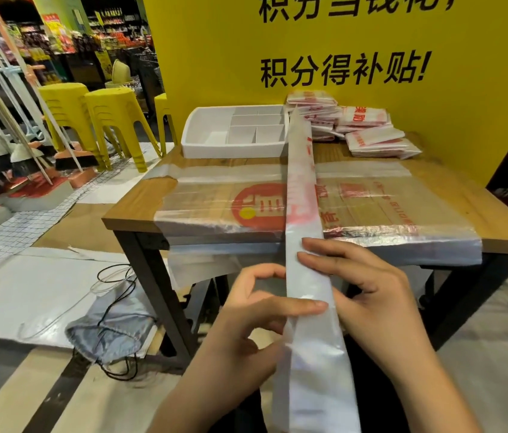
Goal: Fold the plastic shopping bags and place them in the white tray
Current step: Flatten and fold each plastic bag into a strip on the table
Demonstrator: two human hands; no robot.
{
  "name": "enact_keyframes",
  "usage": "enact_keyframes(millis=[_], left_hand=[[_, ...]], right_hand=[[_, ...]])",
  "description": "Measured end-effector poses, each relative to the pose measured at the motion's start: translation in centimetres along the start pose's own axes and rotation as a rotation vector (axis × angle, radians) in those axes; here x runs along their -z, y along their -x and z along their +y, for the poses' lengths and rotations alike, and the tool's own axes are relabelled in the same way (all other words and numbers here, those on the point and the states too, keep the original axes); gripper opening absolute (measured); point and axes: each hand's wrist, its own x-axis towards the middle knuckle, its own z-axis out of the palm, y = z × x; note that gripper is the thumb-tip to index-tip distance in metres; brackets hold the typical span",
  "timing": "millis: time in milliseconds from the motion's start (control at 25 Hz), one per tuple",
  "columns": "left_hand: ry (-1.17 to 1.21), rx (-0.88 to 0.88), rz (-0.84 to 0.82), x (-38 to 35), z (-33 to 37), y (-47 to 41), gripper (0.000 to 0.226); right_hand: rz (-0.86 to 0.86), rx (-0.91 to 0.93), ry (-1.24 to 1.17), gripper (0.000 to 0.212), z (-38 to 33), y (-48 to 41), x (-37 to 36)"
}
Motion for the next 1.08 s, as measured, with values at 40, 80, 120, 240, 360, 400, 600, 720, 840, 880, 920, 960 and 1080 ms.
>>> enact_keyframes(millis=[40,80,120,240,360,400,600,720,840,880,920,960,1080], left_hand=[[0.073,0.061,-0.054,0.1,0.2,0.1,0.028],[0.127,0.111,-0.077,0.1,0.5,0.0,0.019],[0.158,0.133,-0.061,0.2,0.7,-0.1,0.014],[0.211,0.162,0.065,-0.1,1.2,-0.3,0.013],[0.223,0.212,0.172,-0.8,2.0,-0.3,0.017],[0.219,0.231,0.192,-1.0,2.1,-0.3,0.020],[0.284,0.403,0.206,-2.2,2.1,-0.7,0.023],[0.329,0.381,0.239,-2.8,2.6,-1.0,0.018],[0.367,0.385,0.322,-3.2,2.7,-1.4,0.020],[0.370,0.385,0.345,-3.3,2.6,-1.5,0.021],[0.368,0.396,0.368,-3.4,2.5,-1.5,0.025],[0.360,0.397,0.379,-3.4,2.3,-1.6,0.027],[0.291,0.374,0.401,-3.6,1.8,-1.8,0.028]], right_hand=[[-0.001,-0.001,0.016,0.036,0.1,0.1,0.0],[-0.005,0.001,0.037,0.037,0.1,0.1,0.1],[-0.011,0.010,0.061,0.038,0.1,0.1,0.1],[-0.084,0.009,0.090,0.045,-0.6,0.4,0.5],[-0.196,-0.031,0.041,0.050,-1.8,1.9,1.8],[-0.189,-0.047,0.030,0.048,-2.3,2.4,2.1],[0.015,-0.304,-0.295,0.029,-3.2,3.9,0.7],[0.138,-0.415,-0.301,0.008,-2.9,3.7,-0.5],[0.229,-0.520,-0.403,0.016,-3.0,3.4,-1.3],[0.250,-0.538,-0.420,0.021,-3.2,3.3,-1.4],[0.267,-0.572,-0.428,0.023,-3.4,3.1,-1.5],[0.266,-0.608,-0.441,0.023,-3.6,2.9,-1.5],[0.286,-0.660,-0.476,0.011,-3.9,2.7,-1.7]])
